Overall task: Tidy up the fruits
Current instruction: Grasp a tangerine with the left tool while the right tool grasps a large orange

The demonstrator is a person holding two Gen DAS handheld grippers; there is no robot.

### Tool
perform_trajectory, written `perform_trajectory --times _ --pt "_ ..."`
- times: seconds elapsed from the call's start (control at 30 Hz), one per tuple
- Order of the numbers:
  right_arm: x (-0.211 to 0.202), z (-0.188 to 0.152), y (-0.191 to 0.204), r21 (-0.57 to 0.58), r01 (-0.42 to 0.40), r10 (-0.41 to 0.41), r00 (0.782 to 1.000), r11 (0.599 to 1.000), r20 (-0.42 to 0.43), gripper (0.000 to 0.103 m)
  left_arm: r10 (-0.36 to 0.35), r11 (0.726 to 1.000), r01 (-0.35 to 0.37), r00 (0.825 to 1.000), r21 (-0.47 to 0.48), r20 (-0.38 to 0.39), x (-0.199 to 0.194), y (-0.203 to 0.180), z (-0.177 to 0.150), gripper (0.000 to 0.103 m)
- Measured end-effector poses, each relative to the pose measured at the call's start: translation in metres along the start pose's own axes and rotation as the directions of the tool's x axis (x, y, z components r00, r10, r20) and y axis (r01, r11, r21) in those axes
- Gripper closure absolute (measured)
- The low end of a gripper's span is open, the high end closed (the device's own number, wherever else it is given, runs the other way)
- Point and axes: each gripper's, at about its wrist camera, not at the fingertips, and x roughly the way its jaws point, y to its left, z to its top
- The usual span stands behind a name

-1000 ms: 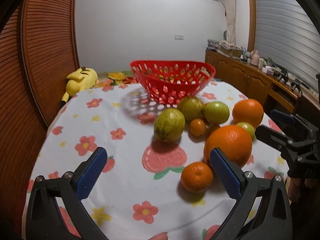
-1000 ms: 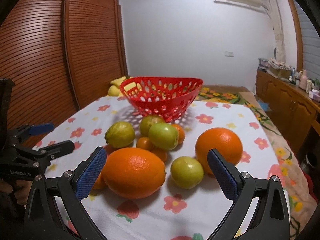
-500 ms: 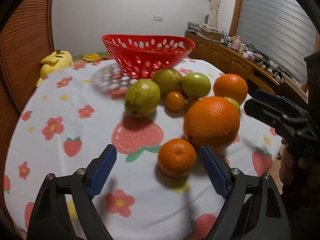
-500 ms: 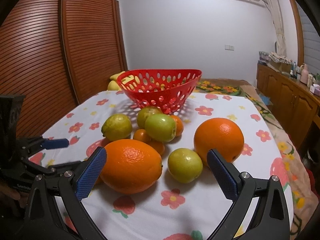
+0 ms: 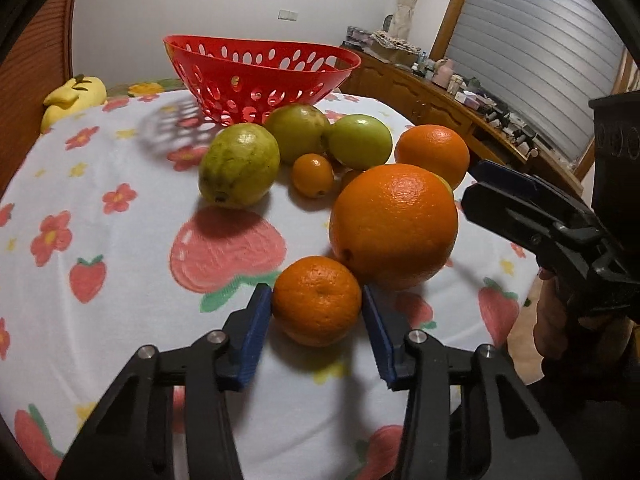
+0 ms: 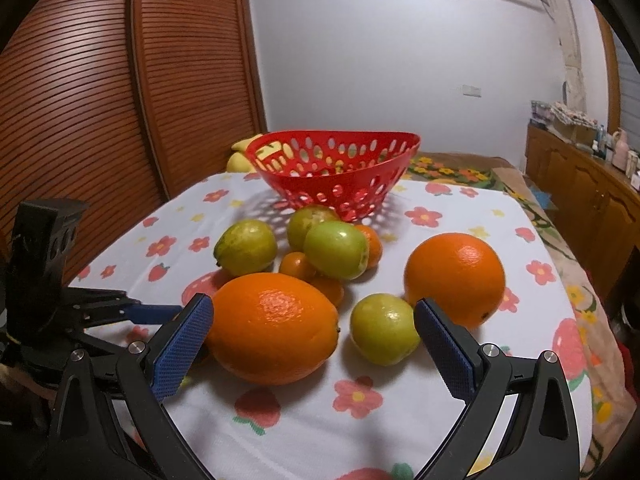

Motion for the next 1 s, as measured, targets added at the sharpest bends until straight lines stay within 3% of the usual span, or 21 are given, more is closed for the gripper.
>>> perform_trajectory --times 0.5,1.0 --pt "0.028 0.0 0.017 -0.075 -0.108 0.1 0.99 0.991 -0.096 0.003 0.095 0.995 -0.092 0.994 -0.049 0.057 -0.017 0.026 0.001 0.059" --pt "0.052 0.0 0.027 -0.136 -0.11 0.087 0.983 0.985 -0.163 0.002 0.13 0.99 -0.123 0.987 -0.074 0.095 -0.029 0.036 0.004 0.059"
